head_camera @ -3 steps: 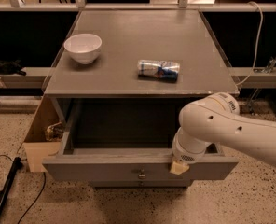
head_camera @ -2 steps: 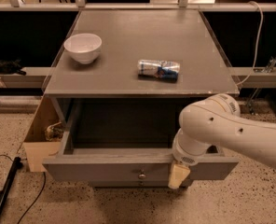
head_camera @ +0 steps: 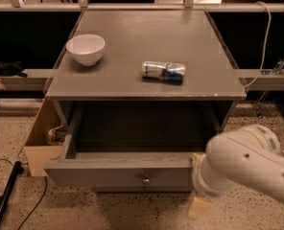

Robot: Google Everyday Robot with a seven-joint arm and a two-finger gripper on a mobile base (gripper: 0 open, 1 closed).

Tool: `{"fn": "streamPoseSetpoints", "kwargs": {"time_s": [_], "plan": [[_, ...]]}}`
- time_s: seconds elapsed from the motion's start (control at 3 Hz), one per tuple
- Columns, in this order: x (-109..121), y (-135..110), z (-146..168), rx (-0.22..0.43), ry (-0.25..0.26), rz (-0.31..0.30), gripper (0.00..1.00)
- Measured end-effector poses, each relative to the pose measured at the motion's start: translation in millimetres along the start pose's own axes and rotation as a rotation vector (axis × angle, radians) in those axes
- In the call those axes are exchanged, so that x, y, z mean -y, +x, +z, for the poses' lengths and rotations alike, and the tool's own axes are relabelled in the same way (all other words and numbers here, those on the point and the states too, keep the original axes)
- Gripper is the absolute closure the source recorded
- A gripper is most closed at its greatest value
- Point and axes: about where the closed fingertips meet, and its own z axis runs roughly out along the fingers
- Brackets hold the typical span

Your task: Open top drawer

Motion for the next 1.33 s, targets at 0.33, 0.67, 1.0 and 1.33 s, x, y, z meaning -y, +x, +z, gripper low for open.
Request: {"fn": "streamPoseSetpoints", "kwargs": {"time_s": [0.33,0.67,1.0,1.33], "plan": [[-21,16,-1,-0.001,-0.003,0.008,0.43],[-21,15,-8,-0.001,-0.003,0.008,0.65],[-33,14,-16,0.016,0.019,-0.001,0.89],[-33,14,-16,0.016,0.019,-0.001,0.86]]}}
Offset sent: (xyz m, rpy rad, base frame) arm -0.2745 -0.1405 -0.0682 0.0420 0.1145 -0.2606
